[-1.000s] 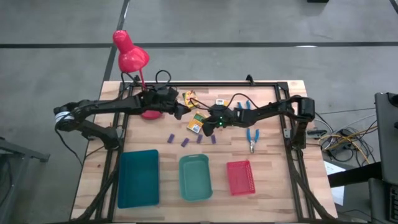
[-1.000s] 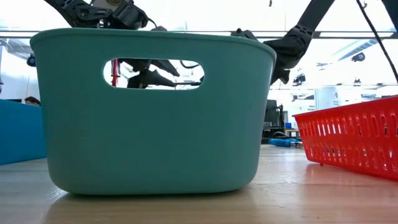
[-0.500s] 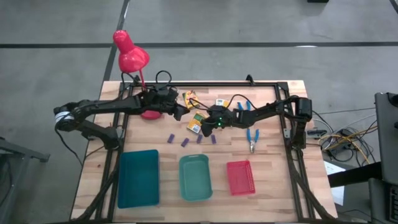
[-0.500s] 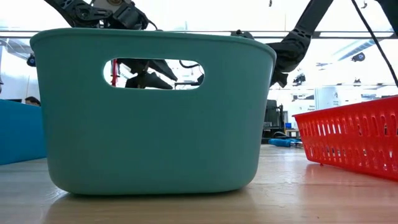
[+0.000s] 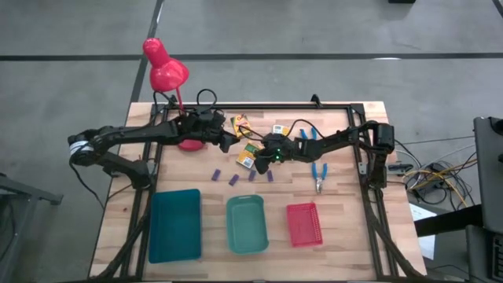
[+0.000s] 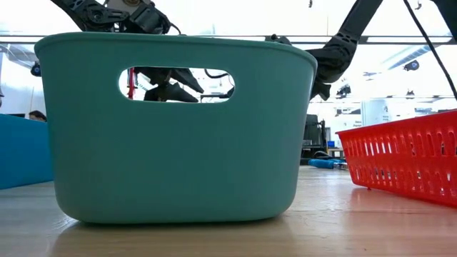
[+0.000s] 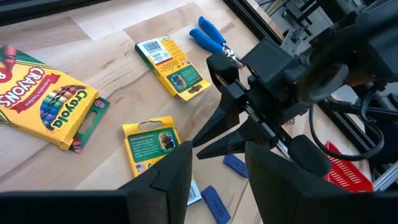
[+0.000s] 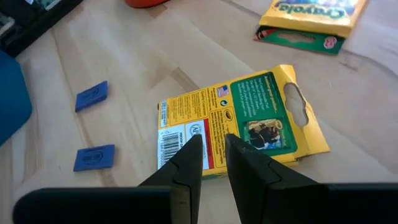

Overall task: Pick & Place School Supplies
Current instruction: Put the crayon box into the blue bin

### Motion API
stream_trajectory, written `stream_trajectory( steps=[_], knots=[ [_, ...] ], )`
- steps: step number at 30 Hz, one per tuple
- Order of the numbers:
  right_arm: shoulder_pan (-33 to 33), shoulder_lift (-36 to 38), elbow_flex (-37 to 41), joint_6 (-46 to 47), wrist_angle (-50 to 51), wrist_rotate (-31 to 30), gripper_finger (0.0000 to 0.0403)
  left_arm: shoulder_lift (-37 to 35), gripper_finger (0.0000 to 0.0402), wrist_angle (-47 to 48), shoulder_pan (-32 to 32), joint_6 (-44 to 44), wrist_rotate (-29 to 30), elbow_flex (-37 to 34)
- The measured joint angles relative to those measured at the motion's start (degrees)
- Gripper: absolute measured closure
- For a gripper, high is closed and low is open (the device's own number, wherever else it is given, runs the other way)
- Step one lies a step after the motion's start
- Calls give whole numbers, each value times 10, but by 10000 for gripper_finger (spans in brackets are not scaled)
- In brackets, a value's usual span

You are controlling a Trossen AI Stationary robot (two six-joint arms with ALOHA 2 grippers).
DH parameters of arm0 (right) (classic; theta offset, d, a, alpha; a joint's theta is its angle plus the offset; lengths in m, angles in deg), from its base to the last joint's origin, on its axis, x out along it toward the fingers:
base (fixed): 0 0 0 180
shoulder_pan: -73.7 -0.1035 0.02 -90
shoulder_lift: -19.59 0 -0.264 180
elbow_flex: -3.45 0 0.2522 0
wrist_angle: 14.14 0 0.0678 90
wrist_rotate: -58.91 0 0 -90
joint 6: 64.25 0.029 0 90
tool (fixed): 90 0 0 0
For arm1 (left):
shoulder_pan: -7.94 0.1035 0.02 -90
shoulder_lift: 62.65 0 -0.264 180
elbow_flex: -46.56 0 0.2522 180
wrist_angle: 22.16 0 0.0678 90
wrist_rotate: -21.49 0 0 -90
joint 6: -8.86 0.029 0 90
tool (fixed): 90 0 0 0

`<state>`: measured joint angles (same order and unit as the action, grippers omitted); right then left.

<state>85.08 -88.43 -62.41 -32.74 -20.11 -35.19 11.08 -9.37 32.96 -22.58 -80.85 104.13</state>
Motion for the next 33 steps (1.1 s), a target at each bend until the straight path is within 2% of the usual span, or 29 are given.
stream_trajectory(
  steps=[11, 18, 33],
  knots=[
    [0, -9, -1, -55, -10, -4, 335, 0, 248, 0, 0, 0, 3, 0],
    [0, -64, -1, -45, -60, 28, 335, 0, 248, 1, 0, 0, 16, 0],
    [0, -65, -3, -17, -25, 28, 335, 0, 248, 27, 0, -6, 23, 0]
  ],
)
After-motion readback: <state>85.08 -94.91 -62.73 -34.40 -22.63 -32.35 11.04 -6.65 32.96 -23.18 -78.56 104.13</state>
